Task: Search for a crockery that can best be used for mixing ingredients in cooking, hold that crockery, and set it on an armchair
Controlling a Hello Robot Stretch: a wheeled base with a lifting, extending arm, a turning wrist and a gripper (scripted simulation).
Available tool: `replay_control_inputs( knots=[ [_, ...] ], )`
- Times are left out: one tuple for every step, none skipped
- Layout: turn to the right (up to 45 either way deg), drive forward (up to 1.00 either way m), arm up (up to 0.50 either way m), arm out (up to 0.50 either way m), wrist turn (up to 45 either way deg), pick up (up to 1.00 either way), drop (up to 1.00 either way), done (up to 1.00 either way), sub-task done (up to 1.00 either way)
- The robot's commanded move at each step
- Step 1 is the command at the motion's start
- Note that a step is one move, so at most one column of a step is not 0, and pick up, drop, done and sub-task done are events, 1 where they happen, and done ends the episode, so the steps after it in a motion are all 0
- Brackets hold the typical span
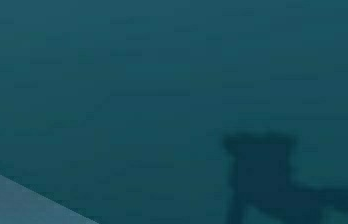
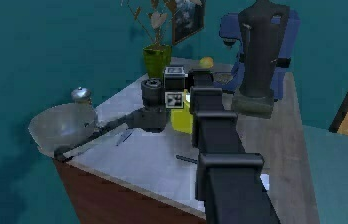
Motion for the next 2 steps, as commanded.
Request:
replay_control_inputs(
  knots=[
    [0.0,0.00,0.00,0.00,-45.0,0.00,0.00,0.00,0.00],
    [0.0,0.00,0.00,0.00,-9.0,0.00,0.00,0.00,0.00]
  ],
)
